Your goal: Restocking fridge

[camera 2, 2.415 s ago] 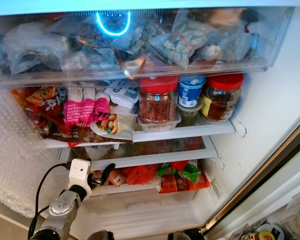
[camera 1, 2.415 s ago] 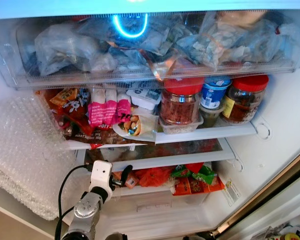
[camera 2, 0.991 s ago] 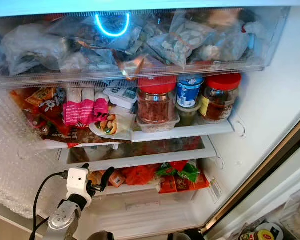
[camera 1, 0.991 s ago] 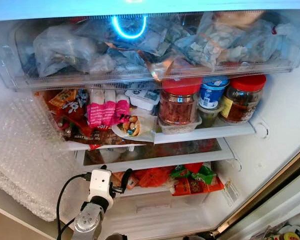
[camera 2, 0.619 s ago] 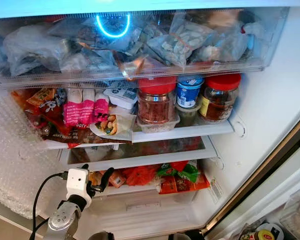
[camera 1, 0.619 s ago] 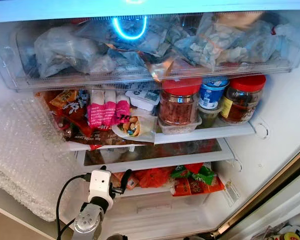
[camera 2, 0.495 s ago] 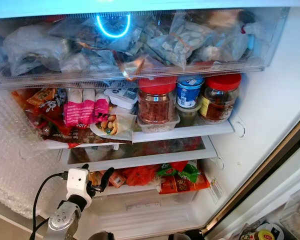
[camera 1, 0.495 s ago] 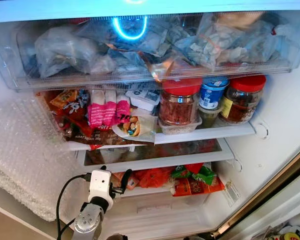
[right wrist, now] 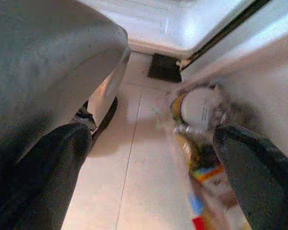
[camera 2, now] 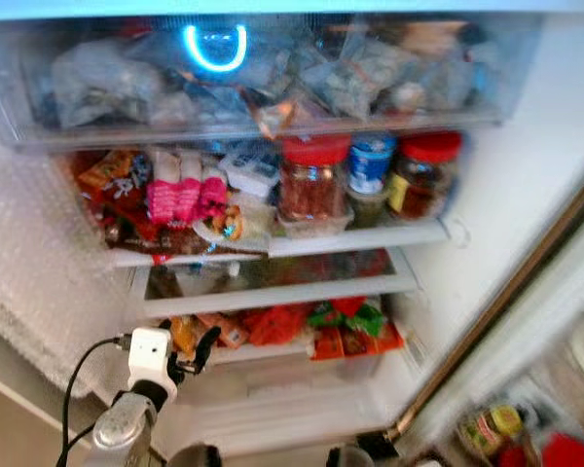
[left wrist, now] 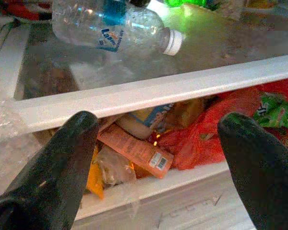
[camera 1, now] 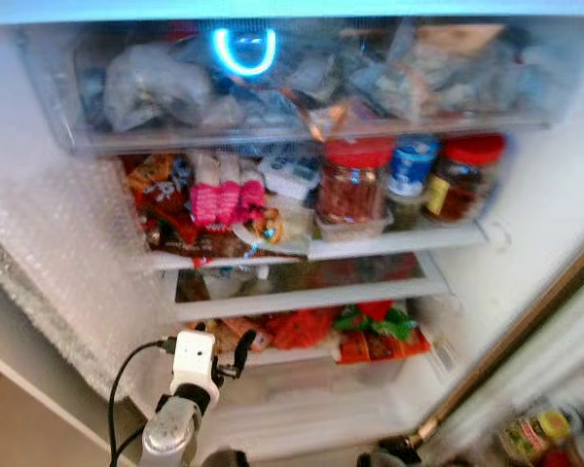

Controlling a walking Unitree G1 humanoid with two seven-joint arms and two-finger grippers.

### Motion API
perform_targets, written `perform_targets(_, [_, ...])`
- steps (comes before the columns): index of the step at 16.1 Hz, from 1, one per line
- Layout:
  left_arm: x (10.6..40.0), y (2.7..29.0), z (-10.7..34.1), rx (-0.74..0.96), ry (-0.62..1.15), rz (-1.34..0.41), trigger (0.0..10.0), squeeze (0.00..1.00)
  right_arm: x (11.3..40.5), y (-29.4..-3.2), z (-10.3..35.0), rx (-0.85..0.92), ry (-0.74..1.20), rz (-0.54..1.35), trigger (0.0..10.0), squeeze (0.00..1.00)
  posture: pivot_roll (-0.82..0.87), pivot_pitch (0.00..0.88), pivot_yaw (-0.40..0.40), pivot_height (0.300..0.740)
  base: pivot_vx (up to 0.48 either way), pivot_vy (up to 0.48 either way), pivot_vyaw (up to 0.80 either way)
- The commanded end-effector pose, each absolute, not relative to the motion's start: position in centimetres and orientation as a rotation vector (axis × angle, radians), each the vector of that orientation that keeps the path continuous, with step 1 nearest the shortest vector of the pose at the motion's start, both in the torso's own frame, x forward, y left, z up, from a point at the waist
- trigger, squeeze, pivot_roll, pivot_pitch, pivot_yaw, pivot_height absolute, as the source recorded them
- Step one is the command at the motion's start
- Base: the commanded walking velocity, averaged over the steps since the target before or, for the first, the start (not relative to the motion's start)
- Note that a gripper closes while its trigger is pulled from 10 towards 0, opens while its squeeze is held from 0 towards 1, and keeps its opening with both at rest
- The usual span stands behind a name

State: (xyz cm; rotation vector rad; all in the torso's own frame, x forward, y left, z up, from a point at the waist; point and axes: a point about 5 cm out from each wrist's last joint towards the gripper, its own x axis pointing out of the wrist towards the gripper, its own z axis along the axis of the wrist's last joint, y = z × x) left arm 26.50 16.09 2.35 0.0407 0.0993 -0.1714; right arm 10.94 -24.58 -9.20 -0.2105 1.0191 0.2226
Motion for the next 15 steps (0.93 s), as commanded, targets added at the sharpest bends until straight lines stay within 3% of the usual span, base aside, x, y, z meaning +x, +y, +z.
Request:
perform_targets(1, [26.3, 15.9, 2.0, 0.044, 0.119, -0.177, 10.0, 0.00, 11.3, -24.5, -9.1, -0.215, 1.007, 0.231, 10.0, 0.00, 0.00, 0.010, -0.011, 0.646, -0.285, 0.000, 0.00])
perform_targets(9, [26.0, 16.5, 1.4, 0.039, 0.153, -0.137, 10.0, 0.00, 11.5, -24.5, -9.1, -0.215, 1.004, 0.231, 10.0, 0.00, 0.00, 0.019, -0.014, 0.646, -0.274, 0.000, 0.00])
perform_targets(13, [24.6, 20.4, -2.0, -0.127, 0.387, 0.106, 10.0, 0.00, 11.5, -24.5, -9.0, -0.216, 1.003, 0.231, 10.0, 0.00, 0.01, 0.022, -0.020, 0.646, 0.000, 0.000, 0.00])
perform_targets(15, [23.5, 21.2, -3.4, -0.148, 0.495, 0.145, 10.0, 0.00, 11.5, -24.6, -9.0, -0.216, 1.003, 0.230, 10.0, 0.00, 0.01, 0.025, -0.022, 0.646, 0.000, 0.000, 0.00])
